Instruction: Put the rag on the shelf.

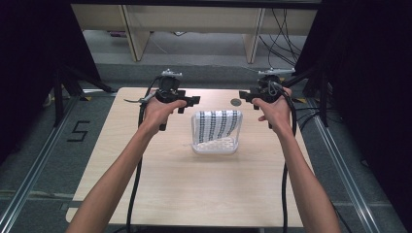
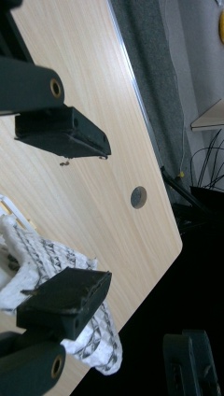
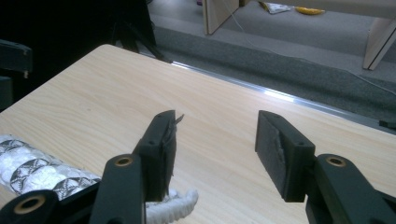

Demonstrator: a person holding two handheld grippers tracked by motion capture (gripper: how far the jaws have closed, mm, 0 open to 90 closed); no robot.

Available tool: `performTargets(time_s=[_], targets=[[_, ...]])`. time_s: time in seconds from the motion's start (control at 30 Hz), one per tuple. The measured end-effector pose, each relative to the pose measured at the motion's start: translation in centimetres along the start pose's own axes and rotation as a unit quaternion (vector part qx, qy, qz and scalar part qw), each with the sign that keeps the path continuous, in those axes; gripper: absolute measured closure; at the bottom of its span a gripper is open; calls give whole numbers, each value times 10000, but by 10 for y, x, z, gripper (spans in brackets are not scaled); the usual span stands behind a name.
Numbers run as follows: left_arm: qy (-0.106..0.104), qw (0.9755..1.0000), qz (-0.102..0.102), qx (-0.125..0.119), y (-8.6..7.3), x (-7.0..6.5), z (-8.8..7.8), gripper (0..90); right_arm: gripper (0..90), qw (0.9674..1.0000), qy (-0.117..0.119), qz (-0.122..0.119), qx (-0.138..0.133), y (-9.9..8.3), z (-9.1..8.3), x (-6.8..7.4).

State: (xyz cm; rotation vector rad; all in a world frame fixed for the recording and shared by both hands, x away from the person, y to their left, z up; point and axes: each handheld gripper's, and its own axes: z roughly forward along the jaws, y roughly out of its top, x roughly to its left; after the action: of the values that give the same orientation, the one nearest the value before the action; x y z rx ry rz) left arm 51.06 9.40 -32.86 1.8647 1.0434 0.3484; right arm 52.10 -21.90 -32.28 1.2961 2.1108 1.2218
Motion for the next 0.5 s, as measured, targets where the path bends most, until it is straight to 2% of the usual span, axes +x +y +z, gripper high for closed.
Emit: performTargets(time_s=[0.1,0.13,0.17,0.2,0.23,0.27,0.33,0.4,0.43,0.5], targets=[[-113,9999,-41,14,-2,-1,-3,293,449,10000,4,66,19,-3,-2,-1],[-146,9999,-72,39,-3,-2,-5,283,427,10000,32,-8,-21,-5,-4,-3],[-146,9999,-72,39,-3,-2,-5,278,427,10000,32,-8,-21,-5,-4,-3],[-97,9999,-100,43,-4,-3,-8,272,407,9999,61,98,-1,-6,-6,-1],[-97,9999,-100,43,-4,-3,-8,269,396,10000,64,37,-13,-6,-6,-1],[-167,9998,-110,30,-5,-3,-11,266,379,9999,67,87,-9,-7,-8,0],[-145,9999,-91,8,-6,-5,-13,262,368,9999,56,105,-24,-7,-10,1],[-179,9998,-105,-3,-8,-6,-14,253,339,9999,124,5,-88,-7,-13,2],[-187,9998,-38,61,-8,-6,-16,253,339,9999,124,5,-88,-7,-13,2],[-195,9998,-76,13,-11,-8,-17,247,307,9998,131,121,-103,-8,-17,7]])
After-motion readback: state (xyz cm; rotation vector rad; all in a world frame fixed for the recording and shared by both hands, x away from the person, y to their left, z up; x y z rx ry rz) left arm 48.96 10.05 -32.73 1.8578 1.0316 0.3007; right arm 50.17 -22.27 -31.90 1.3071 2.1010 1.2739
